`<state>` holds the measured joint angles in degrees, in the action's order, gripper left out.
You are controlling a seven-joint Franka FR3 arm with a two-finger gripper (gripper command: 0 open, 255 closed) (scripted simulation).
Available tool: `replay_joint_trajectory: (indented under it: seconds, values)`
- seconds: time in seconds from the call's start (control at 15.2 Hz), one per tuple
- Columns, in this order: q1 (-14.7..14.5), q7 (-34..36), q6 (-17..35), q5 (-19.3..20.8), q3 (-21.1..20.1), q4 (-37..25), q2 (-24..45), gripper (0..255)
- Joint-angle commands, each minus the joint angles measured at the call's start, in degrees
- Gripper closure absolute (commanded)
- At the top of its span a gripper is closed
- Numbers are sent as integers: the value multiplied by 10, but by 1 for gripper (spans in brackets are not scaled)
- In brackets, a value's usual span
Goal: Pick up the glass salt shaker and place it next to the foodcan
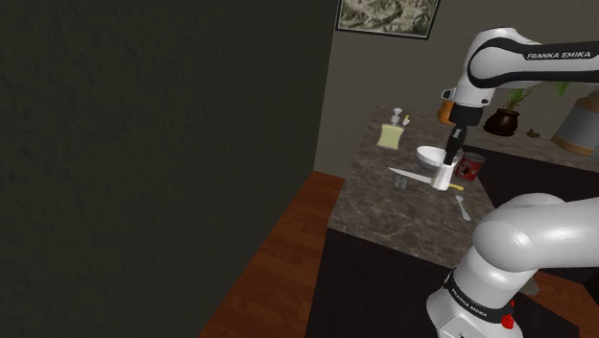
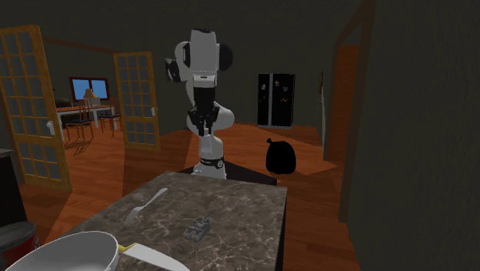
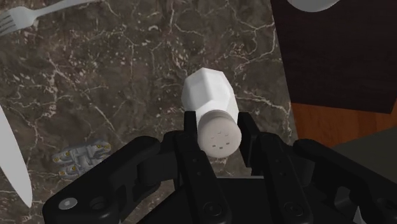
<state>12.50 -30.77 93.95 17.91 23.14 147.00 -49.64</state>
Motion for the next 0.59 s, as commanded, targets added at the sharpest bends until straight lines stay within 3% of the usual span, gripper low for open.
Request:
replay_joint_trajectory:
  seconds: [0.0, 0.26, 0.53]
  values:
    - [-1, -2, -15, -3, -3, -16, 1, 255]
    - [-4, -4, -42, -10, -11, -46, 4, 255]
    - [0, -57, -25, 21, 47, -88, 51, 255]
